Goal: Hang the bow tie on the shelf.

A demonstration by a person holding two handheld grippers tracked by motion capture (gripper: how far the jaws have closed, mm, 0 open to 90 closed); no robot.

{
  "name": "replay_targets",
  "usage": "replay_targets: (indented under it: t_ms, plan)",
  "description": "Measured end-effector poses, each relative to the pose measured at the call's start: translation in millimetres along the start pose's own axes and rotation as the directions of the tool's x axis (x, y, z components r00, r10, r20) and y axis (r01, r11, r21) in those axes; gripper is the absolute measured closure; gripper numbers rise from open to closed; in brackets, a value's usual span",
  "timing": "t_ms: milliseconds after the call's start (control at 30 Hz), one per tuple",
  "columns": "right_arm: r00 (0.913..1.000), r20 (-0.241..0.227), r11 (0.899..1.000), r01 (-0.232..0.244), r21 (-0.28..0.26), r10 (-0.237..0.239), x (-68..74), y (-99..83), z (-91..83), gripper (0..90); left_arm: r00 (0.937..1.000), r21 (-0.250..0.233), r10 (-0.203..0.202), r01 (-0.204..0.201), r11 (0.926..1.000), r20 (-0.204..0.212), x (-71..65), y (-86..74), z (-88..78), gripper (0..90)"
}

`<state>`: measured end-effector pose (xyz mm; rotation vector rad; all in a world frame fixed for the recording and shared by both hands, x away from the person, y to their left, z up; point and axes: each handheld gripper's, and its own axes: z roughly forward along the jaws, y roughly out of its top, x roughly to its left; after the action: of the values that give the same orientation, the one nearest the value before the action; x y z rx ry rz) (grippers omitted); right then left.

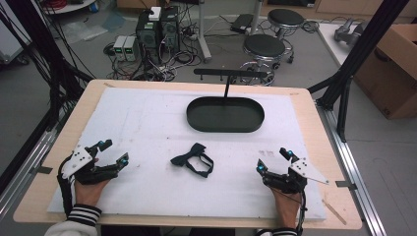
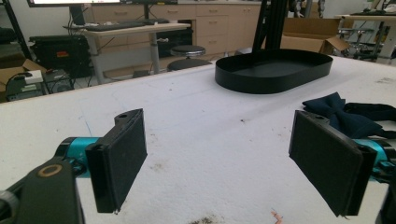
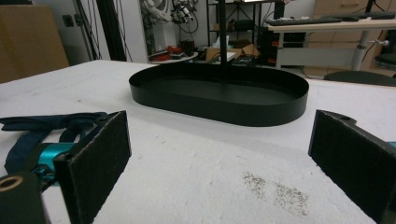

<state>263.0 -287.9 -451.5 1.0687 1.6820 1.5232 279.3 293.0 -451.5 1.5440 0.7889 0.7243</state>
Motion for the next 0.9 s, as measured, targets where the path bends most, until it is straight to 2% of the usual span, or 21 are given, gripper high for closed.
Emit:
replay_targets:
  t_ms: [133, 567, 733, 833, 900]
  plan:
    - [0.9999, 0.000, 1.000, -0.015, -0.003, 0.015, -0.7, -0.1, -0.3, 4.6, 1.0000, 0.000, 0.000, 0.000, 1.0000, -0.001, 0.0, 0.0, -0.1, 19.0]
    - [0.9998, -0.003, 1.000, -0.017, -0.001, 0.017, -1.3, 0.1, 0.0, 4.6, 0.9999, -0.004, 0.012, -0.012, 0.9999, 0.002, -1.5, -0.1, -0.1, 18.5]
    - [0.9994, -0.005, 0.999, 0.034, 0.008, -0.034, 2.7, 0.1, 0.7, 4.6, 0.9999, -0.014, 0.009, -0.009, 0.9999, 0.009, -0.7, -0.5, -1.4, 18.4]
    - [0.9994, -0.005, 0.999, 0.035, 0.019, -0.035, 3.1, 0.5, 1.9, 4.6, 0.9999, -0.014, 0.008, -0.008, 0.9999, 0.013, -0.2, -0.4, -1.3, 18.4]
    - [0.9997, -0.012, 1.000, 0.020, 0.020, -0.020, 1.7, 0.7, 2.0, 4.6, 0.9999, -0.014, 0.005, -0.005, 0.9999, 0.011, -0.3, -0.4, -1.2, 18.4]
